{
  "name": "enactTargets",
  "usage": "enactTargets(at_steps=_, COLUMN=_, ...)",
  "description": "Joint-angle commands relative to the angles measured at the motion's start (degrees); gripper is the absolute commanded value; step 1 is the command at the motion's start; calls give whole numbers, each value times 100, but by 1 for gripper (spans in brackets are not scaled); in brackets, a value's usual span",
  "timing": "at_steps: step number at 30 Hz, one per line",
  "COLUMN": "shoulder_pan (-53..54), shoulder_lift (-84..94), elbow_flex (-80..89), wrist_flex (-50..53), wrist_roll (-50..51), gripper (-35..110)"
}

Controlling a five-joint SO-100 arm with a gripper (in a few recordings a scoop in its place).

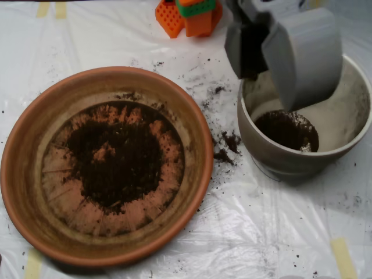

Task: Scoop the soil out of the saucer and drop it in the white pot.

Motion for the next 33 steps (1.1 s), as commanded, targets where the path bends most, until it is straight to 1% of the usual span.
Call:
enactTargets(at_steps=1, shoulder_pan=510, shoulder_lift=404, elbow_flex=-211, wrist_flex=-70, wrist_roll=114, gripper=40)
enactTargets(at_steps=11, shoulder_pan=2127, shoulder_lift=1143, elbow_flex=1556, wrist_flex=-1143, wrist_roll=396, gripper=40)
enactTargets(at_steps=17, shoulder_pan=3006, shoulder_lift=1125, elbow_flex=2312, wrist_flex=-1582, wrist_roll=519, gripper=40)
enactTargets(at_steps=23, shoulder_pan=3463, shoulder_lift=1020, elbow_flex=2962, wrist_flex=-2039, wrist_roll=439, gripper=40)
enactTargets(at_steps=28, shoulder_pan=3551, shoulder_lift=694, elbow_flex=3454, wrist_flex=-2461, wrist_roll=387, gripper=40)
enactTargets(at_steps=33, shoulder_pan=3647, shoulder_lift=123, elbow_flex=3507, wrist_flex=-2575, wrist_roll=316, gripper=42)
